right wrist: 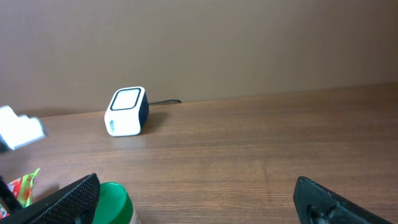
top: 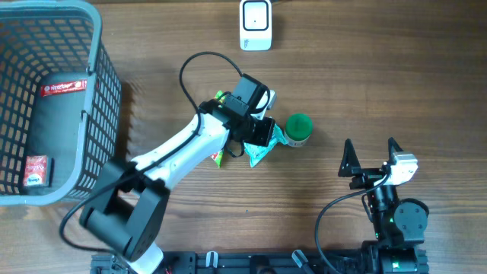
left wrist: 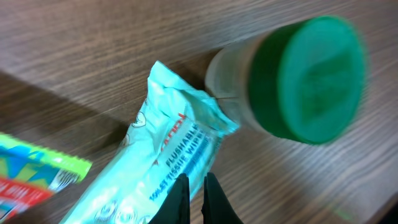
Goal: Scan the item barcode
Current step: 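Carry the wipes pack near the scanner and lay it beside the bag, then reach the left gripper into the basket and grasp the red Kleenex pack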
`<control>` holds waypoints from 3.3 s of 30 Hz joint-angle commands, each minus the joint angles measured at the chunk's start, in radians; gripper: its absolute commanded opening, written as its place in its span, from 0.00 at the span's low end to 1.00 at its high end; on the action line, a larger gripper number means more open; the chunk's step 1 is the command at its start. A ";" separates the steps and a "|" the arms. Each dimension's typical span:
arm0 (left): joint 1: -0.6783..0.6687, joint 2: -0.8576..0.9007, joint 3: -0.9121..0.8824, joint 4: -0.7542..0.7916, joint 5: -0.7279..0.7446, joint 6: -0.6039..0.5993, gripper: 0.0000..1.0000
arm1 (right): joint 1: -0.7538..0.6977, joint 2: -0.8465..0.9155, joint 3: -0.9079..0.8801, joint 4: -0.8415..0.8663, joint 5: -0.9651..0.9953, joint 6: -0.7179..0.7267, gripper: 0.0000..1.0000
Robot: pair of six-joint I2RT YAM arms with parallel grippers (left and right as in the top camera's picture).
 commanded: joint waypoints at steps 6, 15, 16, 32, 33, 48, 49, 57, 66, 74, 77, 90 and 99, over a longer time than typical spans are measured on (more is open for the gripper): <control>0.010 0.174 -0.009 0.084 -0.015 -0.043 0.04 | 0.003 0.000 -0.002 0.002 0.016 -0.001 1.00; 0.064 0.042 0.030 0.060 -0.337 -0.238 0.04 | 0.003 0.000 -0.002 0.002 0.016 -0.001 1.00; 0.064 0.013 0.039 0.060 -0.336 -0.238 0.04 | 0.003 0.000 -0.002 0.002 0.016 -0.001 1.00; -0.006 0.050 0.046 0.021 -0.277 -0.311 0.04 | 0.003 0.000 -0.002 0.002 0.016 -0.001 1.00; -0.007 0.078 0.046 0.015 -0.277 -0.318 0.04 | 0.003 0.000 -0.002 0.002 0.016 -0.001 1.00; -0.010 0.011 0.124 -0.138 -0.399 -0.525 0.04 | 0.003 0.000 -0.002 0.002 0.016 -0.001 1.00; -0.010 -0.012 0.128 -0.131 -0.418 -0.525 0.04 | 0.003 0.000 -0.002 0.003 0.016 -0.002 1.00; -0.001 0.080 0.124 -0.127 -0.452 -0.525 0.04 | 0.003 0.000 -0.002 0.002 0.016 -0.001 1.00; 0.018 0.277 0.127 -0.164 -0.472 -0.524 0.04 | 0.003 0.000 -0.002 0.002 0.016 -0.001 1.00; 0.020 0.080 0.222 -0.241 -0.583 -0.489 0.04 | 0.003 0.000 -0.002 0.002 0.016 -0.001 1.00; 0.031 0.087 0.222 -0.230 -0.579 -0.483 0.04 | 0.003 0.000 -0.002 0.002 0.016 -0.002 1.00; 0.038 0.368 0.220 -0.290 -0.530 -0.473 0.04 | 0.003 0.000 -0.002 0.002 0.016 -0.001 1.00; 0.047 0.083 0.334 -0.441 -0.640 -0.414 0.17 | 0.003 0.000 -0.002 0.003 0.016 -0.002 1.00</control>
